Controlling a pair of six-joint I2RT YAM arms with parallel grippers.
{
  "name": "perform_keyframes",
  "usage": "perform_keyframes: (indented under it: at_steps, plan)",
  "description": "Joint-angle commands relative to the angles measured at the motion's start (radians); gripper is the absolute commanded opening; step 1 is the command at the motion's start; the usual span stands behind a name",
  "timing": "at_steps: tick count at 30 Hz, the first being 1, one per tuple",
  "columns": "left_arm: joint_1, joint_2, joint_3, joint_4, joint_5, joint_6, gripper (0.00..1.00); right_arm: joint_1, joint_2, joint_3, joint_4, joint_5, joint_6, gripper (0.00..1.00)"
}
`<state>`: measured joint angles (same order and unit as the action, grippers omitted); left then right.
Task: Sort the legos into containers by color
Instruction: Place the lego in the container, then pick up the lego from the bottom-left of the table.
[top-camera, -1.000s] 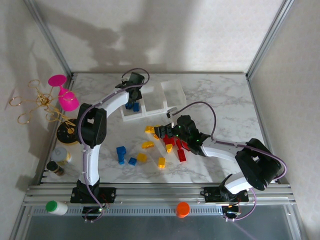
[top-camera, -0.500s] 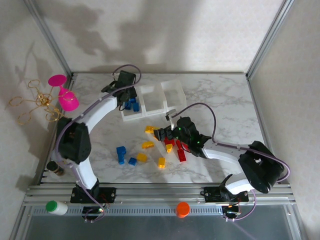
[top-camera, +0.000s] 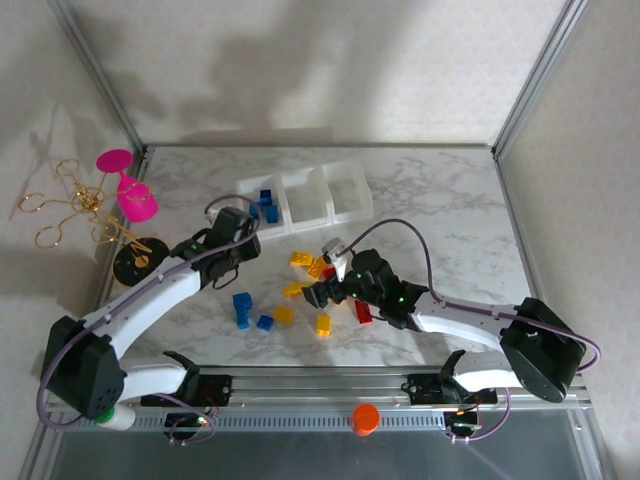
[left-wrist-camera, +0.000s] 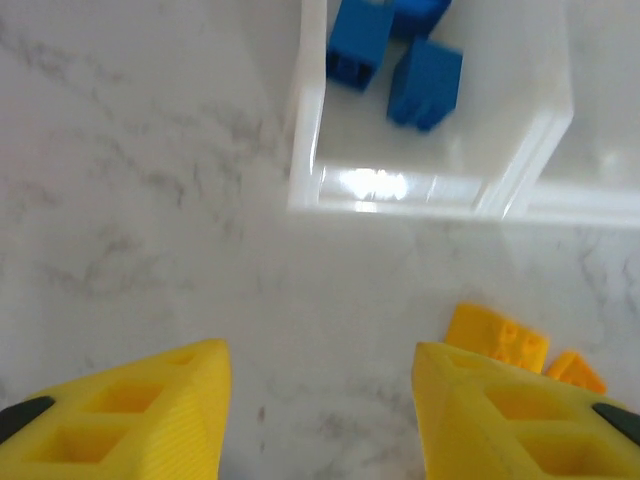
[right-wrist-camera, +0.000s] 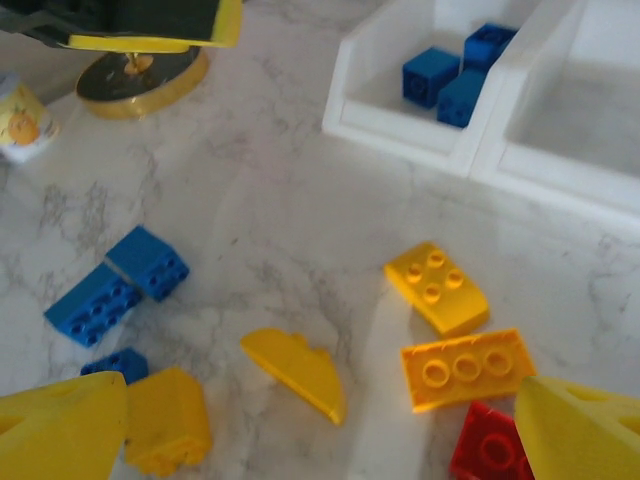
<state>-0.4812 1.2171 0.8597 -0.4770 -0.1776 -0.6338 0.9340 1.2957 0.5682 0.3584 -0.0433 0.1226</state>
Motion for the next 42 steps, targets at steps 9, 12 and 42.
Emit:
perform_keyframes:
  at_steps: [9,12,42]
  plan:
    - [-0.141,-0.198,-0.255,-0.116,-0.085,-0.281,0.56,0.076,0.086,-0.079,0.148,-0.012,0.031,0.99]
    - [-0.145,-0.189,-0.289,-0.091,-0.048,-0.279,0.59,0.081,0.099,-0.086,0.177,-0.005,0.022,0.99]
    - [-0.156,0.093,-0.246,0.008,-0.073,-0.185,0.43,0.098,0.094,-0.084,0.188,0.107,0.017,0.99]
